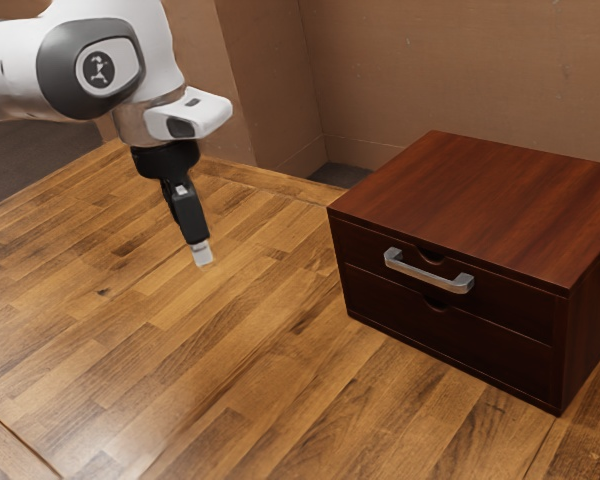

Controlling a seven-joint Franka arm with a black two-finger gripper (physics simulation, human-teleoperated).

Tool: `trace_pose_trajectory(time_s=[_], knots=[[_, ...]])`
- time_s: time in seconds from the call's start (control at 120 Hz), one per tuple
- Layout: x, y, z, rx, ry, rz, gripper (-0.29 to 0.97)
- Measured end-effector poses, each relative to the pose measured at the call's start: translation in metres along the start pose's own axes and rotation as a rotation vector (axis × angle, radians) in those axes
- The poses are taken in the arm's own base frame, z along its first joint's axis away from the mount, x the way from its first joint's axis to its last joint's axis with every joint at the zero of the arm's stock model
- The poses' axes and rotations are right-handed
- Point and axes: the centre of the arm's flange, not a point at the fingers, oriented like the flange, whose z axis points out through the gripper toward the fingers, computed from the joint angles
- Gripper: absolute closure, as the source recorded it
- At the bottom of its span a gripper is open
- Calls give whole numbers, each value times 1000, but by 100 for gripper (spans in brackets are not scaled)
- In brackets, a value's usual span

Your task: Pull the drawer handle with one arm to open the drawer

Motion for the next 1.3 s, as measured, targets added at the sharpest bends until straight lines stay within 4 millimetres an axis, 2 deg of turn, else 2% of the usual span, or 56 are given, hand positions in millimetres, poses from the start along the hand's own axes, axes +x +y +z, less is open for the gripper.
trace_pose_trajectory(time_s=[0.142,0.283,0.367,0.417,0.508,0.542,0.617,0.692,0.808,1.067,1.192,1.3], knots=[[-7,-15,-4,18,28,36,0],[-7,-1,-18,51,52,109,0],[-13,18,-31,74,64,174,0],[-9,33,-34,87,63,242,0],[1,87,-33,78,64,424,0],[4,101,-33,76,65,481,1],[7,111,-29,73,71,579,1],[15,118,-12,75,73,667,1],[36,144,2,134,119,823,0],[74,150,7,281,226,1027,1],[97,154,21,317,251,1101,16],[106,151,25,348,269,1139,30]])
